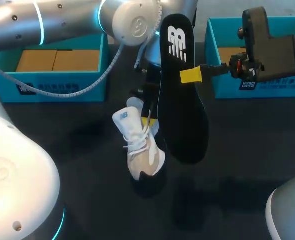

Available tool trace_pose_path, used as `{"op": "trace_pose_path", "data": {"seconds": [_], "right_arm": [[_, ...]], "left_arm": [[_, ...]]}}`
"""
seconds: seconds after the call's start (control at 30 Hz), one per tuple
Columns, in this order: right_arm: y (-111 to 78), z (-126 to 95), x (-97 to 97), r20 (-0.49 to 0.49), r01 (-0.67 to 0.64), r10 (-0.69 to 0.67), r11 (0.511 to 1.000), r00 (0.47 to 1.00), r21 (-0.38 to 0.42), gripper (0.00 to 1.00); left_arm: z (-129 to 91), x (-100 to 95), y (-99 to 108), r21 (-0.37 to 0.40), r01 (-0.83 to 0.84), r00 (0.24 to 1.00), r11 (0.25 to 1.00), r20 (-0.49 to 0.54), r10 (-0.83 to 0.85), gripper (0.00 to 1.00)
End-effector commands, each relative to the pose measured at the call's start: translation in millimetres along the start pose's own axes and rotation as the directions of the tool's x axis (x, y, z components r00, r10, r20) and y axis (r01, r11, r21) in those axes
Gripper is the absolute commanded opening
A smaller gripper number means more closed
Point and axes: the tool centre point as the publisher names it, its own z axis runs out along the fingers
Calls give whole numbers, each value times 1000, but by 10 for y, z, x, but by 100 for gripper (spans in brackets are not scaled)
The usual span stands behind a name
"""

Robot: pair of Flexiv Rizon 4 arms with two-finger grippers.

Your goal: Take the shoe out of the shoebox, open the shoe tongue, remove and reinsert the insole, then place the shoe into the shoebox

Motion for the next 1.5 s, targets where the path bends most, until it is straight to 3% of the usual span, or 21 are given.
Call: {"op": "trace_pose_path", "data": {"seconds": [0.03, 0.3, 0.6, 0.63, 0.8, 0.83, 0.9, 0.97, 1.0, 1.07, 1.2, 1.5], "right_arm": [[30, 38, -19, -1, -1, 1, 1000, 1000, 5, 0], [30, 38, -19, -1, -1, 1, 1000, 1000, 5, 0], [30, 38, -19, -1, -1, 1, 1000, 1000, 5, 0], [30, 38, -19, -1, -1, 1, 1000, 1000, 5, 0], [30, 38, -19, -1, -1, 1, 1000, 1000, 5, 0], [30, 38, -19, -1, -1, 1, 1000, 1000, 5, 0], [30, 38, -19, -1, -1, 1, 1000, 1000, 5, 0], [30, 38, -19, -1, -1, 1, 1000, 1000, 5, 0], [30, 38, -19, -1, -1, 1, 1000, 1000, 5, 0], [30, 38, -19, -1, -1, 1, 1000, 1000, 5, 0], [30, 38, -19, -1, -1, 1, 1000, 1000, 5, 0], [30, 38, -19, -1, -1, 1, 1000, 1000, 5, 0]], "left_arm": [[70, -37, 9, 6, 9, 1000, 1000, -16, -9, 0], [232, -117, 12, 18, 14, 999, 1000, -44, -13, 0], [325, -191, 39, 34, 53, 999, 998, -7, -53, 0], [335, -199, 44, 35, 62, 998, 997, -2, -62, 6], [377, -235, 54, 45, 82, 996, 996, 14, -83, 4], [382, -240, 52, 46, 84, 996, 995, 16, -85, 12], [387, -249, 46, 45, 91, 995, 995, 23, -92, 41], [381, -255, 36, 47, 101, 994, 994, 42, -103, 42], [371, -254, 32, 48, 101, 994, 994, 46, -104, 50], [344, -242, 30, 47, 115, 991, 992, 69, -118, 98], [230, -211, 34, 31, 127, 985, 991, 116, -130, 100], [-269, -140, 145, -47, 174, 946, 984, 284, -153, 100]]}}
